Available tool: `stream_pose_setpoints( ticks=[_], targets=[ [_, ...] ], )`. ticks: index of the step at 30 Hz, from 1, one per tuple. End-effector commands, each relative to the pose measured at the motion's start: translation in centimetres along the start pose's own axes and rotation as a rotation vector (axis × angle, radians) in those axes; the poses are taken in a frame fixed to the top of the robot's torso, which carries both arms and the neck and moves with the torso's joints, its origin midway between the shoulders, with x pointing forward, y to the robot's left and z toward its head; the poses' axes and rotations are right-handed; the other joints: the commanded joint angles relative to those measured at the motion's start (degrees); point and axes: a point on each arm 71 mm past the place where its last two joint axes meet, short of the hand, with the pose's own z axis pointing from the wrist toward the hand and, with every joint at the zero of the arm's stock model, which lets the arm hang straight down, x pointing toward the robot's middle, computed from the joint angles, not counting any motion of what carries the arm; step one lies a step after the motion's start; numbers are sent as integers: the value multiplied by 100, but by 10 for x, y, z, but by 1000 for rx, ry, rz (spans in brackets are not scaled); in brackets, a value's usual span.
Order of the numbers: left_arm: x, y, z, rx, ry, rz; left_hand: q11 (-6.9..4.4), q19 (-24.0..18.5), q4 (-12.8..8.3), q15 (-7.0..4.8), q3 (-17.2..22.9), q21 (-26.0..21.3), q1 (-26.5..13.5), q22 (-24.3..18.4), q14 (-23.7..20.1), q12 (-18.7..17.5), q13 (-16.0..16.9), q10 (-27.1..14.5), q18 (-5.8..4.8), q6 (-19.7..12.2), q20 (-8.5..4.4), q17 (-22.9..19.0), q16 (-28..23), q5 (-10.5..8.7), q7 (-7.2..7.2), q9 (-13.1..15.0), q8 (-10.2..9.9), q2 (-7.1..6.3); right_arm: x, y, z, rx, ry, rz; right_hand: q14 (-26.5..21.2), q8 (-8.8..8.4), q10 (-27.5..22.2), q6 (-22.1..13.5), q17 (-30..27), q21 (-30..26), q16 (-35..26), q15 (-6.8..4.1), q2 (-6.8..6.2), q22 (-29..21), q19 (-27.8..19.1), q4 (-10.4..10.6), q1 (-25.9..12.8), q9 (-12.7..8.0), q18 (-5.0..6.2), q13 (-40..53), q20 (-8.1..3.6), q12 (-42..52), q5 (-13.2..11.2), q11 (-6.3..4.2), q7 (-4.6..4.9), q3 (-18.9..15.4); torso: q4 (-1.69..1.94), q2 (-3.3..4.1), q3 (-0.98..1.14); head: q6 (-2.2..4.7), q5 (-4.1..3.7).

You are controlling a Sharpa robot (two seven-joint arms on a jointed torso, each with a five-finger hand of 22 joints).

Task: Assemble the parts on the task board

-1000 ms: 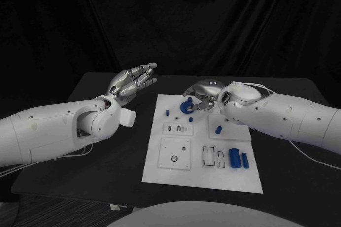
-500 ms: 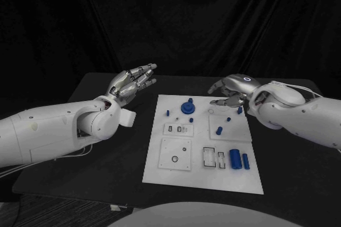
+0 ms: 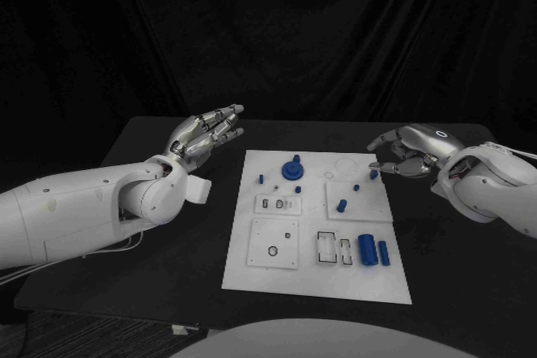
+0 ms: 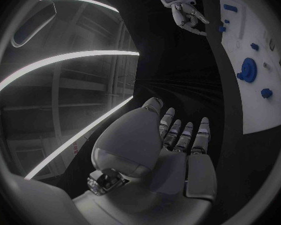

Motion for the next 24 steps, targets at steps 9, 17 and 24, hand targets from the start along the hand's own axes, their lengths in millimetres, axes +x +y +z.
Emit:
stream_pose_setpoints(
  ticks=[9, 17, 24],
  targets=[
    [2, 2, -1, 7, 13, -12, 30, 28, 16, 27, 33, 30, 49, 9, 1, 38, 5, 12, -7, 7, 8, 10, 24, 30, 20, 3, 34, 2, 9, -25, -8, 91, -14, -4, 600, 95, 607, -287, 1509, 7, 17, -47, -57, 1380, 427, 17, 17, 26, -99, 1508, -32, 20, 98, -35, -7, -4, -8, -9, -5, -19, -26],
    [2, 3, -1, 5, 14, -14, 32, 29, 12, 30, 43, 30, 47, 8, 1, 37, 4, 10, -10, 1, 8, 9, 23, 31, 20, 3, 34, -3, 15, -29, -7, 117, 9, -5, 600, 103, 607, -309, 1509, -14, 17, -47, -60, 1370, 412, 20, 10, 28, -93, 1508, -32, 20, 96, -34, -5, -8, -8, -13, -6, -11, -36],
    [2, 4, -2, 5, 14, -15, 32, 29, 12, 30, 43, 30, 47, 8, 1, 37, 4, 10, -10, 1, 8, 9, 23, 31, 20, 3, 34, -3, 23, -29, -5, 135, 47, -3, 600, 122, 607, -328, 1509, -29, 17, -44, -56, 1364, 402, 11, 31, 33, -88, 1508, -31, 20, 103, -27, 6, 1, -2, -14, -9, -14, -44]
  ],
)
